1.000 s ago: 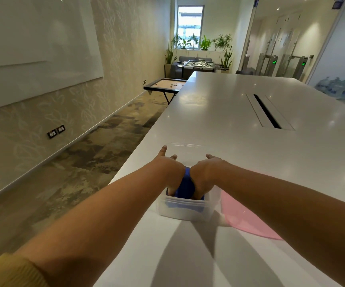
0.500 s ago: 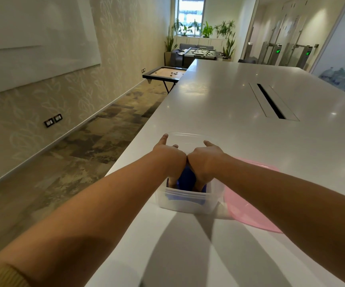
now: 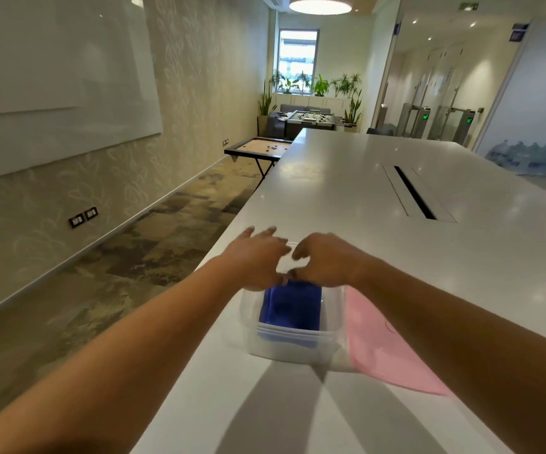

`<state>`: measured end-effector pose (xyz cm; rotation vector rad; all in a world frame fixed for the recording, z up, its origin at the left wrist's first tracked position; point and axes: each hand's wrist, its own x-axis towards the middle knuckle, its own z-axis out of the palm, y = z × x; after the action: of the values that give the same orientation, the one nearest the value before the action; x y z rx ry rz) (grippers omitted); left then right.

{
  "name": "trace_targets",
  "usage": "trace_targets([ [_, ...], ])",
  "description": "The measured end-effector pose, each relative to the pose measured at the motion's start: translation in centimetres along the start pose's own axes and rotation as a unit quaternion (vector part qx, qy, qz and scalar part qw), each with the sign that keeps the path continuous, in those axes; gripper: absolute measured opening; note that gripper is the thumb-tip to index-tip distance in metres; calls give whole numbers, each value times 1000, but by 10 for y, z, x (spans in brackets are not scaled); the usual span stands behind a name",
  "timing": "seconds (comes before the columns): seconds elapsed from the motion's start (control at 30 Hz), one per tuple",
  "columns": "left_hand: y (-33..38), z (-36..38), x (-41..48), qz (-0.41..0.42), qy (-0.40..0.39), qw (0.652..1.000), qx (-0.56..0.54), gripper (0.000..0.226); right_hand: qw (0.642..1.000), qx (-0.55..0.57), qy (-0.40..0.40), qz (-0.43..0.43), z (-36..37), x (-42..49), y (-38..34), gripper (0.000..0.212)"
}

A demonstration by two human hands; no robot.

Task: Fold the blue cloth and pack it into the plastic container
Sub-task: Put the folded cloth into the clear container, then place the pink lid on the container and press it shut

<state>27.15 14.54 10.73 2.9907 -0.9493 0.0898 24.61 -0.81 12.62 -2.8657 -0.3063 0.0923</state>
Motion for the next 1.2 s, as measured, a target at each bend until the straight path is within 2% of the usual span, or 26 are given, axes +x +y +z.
trace_targets([
  [0.1,0,-3,-25,-58,136,982,-115,56,985,91,133,57,-13,-16,20,34],
  [0.2,16,19,-61,-120,231,935,-240,52,940,211,218,155,-4,-38,46,18],
  [0.27,31,37,-80,-170,273,891,-319,55,919,253,217,212,14,-49,61,9],
  [0.4,58,61,-97,-228,351,788,-452,62,913,259,150,277,48,-66,79,7],
  [0.5,70,77,-104,-240,364,751,-496,59,925,226,116,283,66,-72,84,17],
  [0.77,70,94,-104,-254,333,751,-511,57,939,123,117,298,89,-78,70,47],
  [0.83,70,95,-103,-254,330,754,-508,57,938,130,117,299,89,-79,66,44],
  [0.97,70,97,-105,-249,332,757,-504,56,939,136,128,290,88,-82,62,25],
  [1.2,74,91,-106,-256,332,754,-505,58,919,136,244,277,29,-95,62,23],
])
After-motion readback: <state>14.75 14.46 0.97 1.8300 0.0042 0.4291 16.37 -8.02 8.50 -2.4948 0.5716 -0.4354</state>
